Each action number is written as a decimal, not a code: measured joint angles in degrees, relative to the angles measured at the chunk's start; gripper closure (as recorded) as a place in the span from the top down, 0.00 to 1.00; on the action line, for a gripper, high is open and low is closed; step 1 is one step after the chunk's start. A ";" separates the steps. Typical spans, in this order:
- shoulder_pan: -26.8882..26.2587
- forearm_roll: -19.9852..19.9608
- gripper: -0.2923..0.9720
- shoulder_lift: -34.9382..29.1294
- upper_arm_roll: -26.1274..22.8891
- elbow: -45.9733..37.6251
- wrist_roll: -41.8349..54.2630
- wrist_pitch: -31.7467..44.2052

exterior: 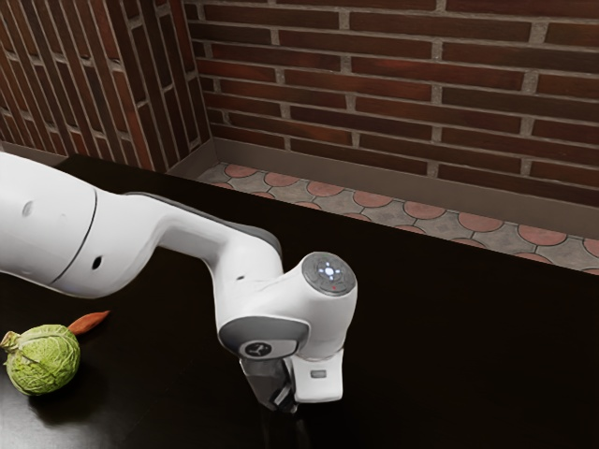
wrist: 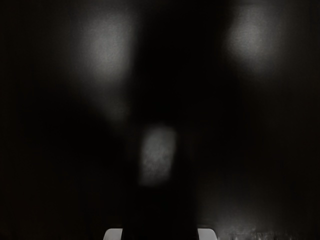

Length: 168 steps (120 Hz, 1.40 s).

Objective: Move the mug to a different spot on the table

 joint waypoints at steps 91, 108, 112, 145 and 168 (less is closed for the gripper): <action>15.49 8.91 0.15 1.40 0.42 9.62 -9.43 -14.86; 17.25 11.83 0.15 4.37 0.62 12.13 -9.74 -15.32; 18.02 12.22 0.15 4.65 0.59 12.51 -9.74 -15.40; 21.57 13.31 0.15 11.79 0.14 20.07 -8.51 -16.95; 21.38 13.39 0.15 14.02 0.07 21.45 -7.06 -18.95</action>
